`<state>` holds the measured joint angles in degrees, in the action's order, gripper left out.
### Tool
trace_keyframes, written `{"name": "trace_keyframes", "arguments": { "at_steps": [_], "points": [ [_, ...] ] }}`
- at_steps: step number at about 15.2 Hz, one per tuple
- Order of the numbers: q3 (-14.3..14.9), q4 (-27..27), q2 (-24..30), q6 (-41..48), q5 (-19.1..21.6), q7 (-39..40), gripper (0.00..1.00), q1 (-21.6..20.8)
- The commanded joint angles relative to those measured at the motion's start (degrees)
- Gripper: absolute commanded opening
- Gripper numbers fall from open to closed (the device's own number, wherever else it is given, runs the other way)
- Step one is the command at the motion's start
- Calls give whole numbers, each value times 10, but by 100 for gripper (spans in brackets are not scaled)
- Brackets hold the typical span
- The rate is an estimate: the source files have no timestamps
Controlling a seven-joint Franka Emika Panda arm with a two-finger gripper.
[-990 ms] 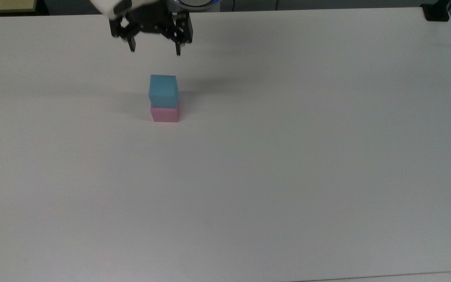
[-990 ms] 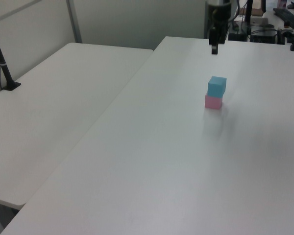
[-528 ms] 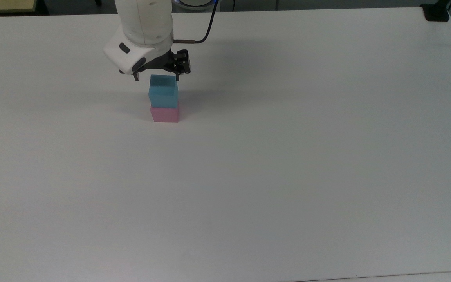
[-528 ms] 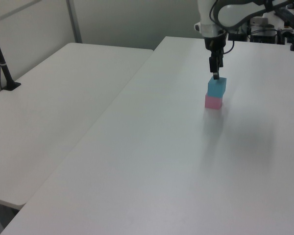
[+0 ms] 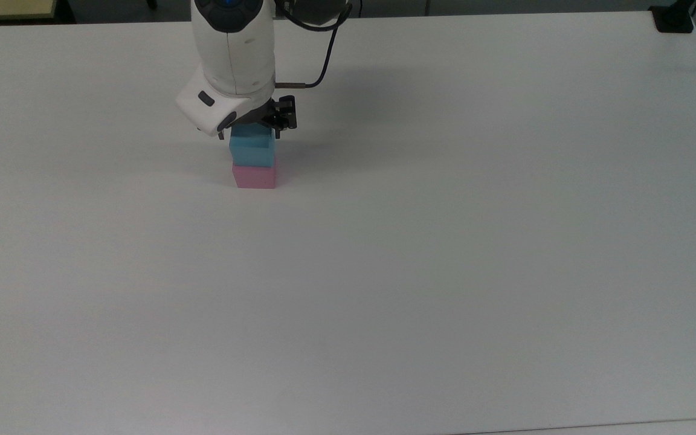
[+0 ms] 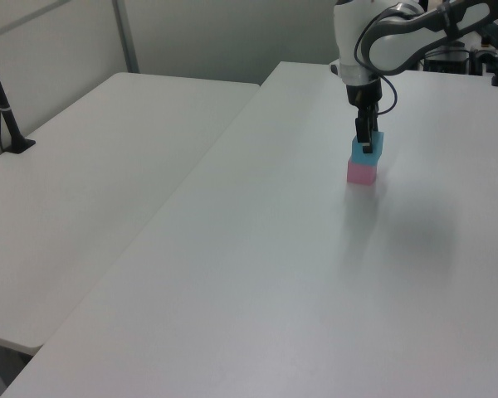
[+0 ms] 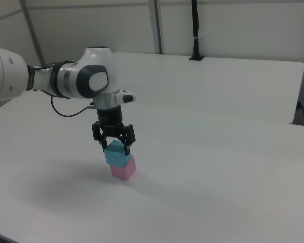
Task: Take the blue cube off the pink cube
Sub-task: 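Close the gripper on the blue cube, then carry the blue cube sideways off the pink cube and set it down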
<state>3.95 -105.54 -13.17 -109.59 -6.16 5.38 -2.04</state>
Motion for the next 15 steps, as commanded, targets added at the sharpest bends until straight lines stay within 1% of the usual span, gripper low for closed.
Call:
{"name": "trace_keyframes", "arguments": {
  "at_steps": [1, 2, 3, 5, 9, 10, 13, 15],
  "points": [
    [6, -11, 10, -17, -12, -4, 34, -13],
    [4, -7, 14, -11, -10, -5, 30, -13],
    [2, -2, 21, -8, -6, -17, 30, -17],
    [2, 7, 31, -3, -4, -49, 30, -43],
    [1, 13, 27, -4, -3, -100, 30, -106],
    [1, 14, 20, -7, -1, -106, 31, -127],
    [2, 28, -26, -16, 14, -150, 32, -182],
    [2, 38, -55, -27, 14, -169, 32, -205]
  ]
}}
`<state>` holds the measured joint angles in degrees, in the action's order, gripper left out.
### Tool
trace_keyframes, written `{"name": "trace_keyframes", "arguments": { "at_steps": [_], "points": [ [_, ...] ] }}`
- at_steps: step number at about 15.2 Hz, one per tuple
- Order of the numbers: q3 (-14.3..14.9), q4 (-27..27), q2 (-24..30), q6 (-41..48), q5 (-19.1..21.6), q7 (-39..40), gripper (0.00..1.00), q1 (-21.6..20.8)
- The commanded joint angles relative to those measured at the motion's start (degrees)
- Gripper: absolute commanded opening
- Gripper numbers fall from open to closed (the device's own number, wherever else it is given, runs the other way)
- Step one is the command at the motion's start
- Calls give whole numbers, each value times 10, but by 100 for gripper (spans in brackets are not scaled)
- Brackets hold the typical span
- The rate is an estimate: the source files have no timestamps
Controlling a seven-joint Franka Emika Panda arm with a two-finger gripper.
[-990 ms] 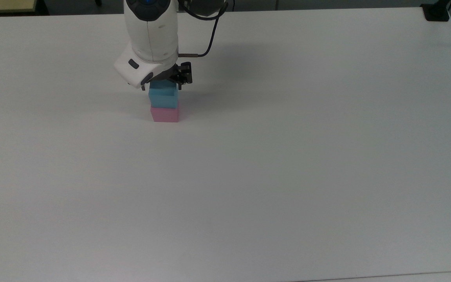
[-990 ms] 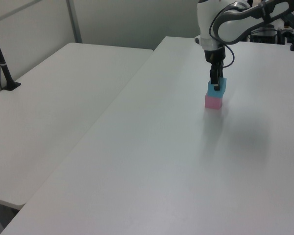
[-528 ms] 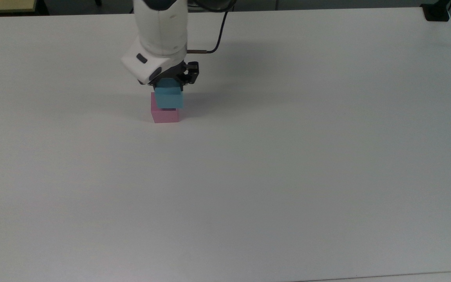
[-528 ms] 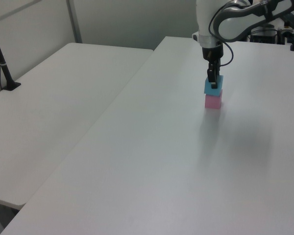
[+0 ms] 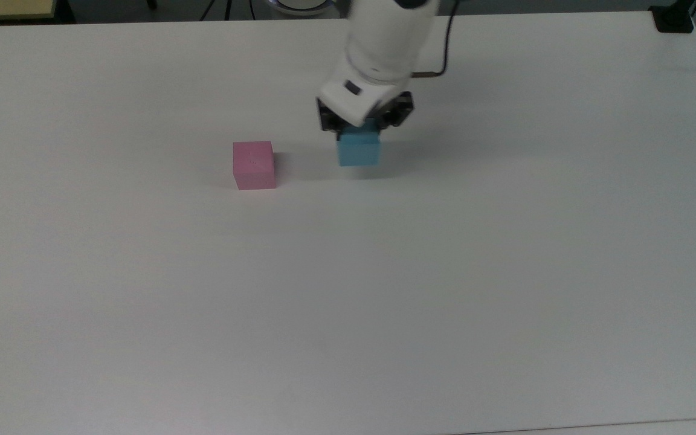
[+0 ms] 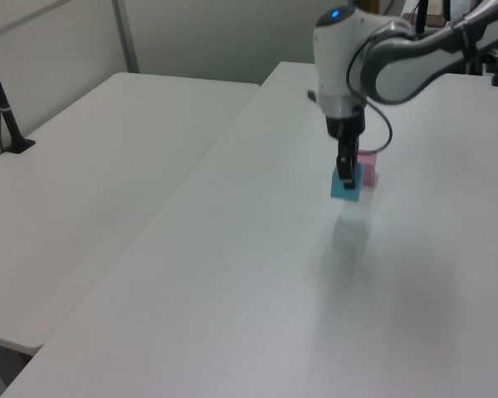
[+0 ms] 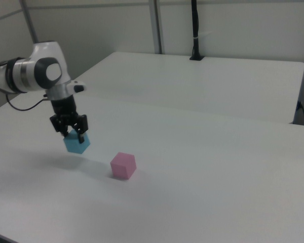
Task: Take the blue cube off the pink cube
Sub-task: 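Carry the blue cube sideways off the pink cube and set it down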
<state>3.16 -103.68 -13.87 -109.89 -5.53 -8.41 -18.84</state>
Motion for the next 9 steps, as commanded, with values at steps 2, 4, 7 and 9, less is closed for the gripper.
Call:
{"name": "trace_keyframes", "arguments": {
  "at_steps": [2, 4, 7, 9],
  "points": [
    [10, 19, -69, -46, 8, -42, 36, -50],
    [10, 19, -81, -58, 4, -57, 67, -55],
    [10, 19, -71, -50, 3, -58, 100, -55],
    [10, 19, -30, -25, 3, -64, 100, -52]
  ]
}}
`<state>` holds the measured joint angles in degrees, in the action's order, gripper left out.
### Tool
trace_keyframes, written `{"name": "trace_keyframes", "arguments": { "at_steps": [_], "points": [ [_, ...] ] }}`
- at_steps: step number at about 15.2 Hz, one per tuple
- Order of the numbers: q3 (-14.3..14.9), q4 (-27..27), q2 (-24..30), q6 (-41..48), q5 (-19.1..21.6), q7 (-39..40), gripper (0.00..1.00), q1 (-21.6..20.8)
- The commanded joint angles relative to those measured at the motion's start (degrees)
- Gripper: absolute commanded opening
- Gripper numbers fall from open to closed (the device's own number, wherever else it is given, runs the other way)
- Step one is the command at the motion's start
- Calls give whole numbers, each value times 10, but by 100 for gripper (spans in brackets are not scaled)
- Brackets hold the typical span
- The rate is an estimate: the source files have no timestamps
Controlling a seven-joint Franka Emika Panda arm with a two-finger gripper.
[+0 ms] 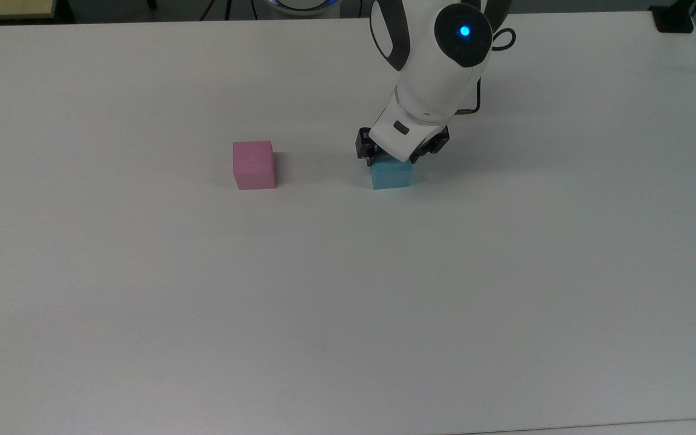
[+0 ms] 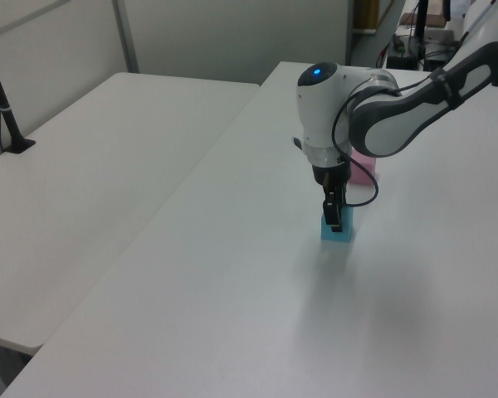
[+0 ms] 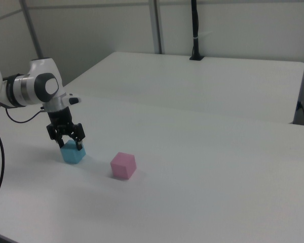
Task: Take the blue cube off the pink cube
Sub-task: 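Carry the blue cube sideways off the pink cube and set it down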
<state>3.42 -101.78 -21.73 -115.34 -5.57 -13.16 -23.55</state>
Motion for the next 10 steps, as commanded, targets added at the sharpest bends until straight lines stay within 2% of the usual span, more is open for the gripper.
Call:
{"name": "trace_keyframes", "arguments": {
  "at_steps": [1, 2, 4, 7, 10],
  "points": [
    [7, 2, 88, 64, 4, -26, 100, 3],
    [5, 2, 128, 92, 1, -34, 100, 23],
    [-10, 5, 171, 127, -2, -33, 100, 69],
    [-11, 38, 184, 194, -8, -13, 100, 125],
    [-11, 40, 186, 196, -9, -11, 100, 169]
  ]
}}
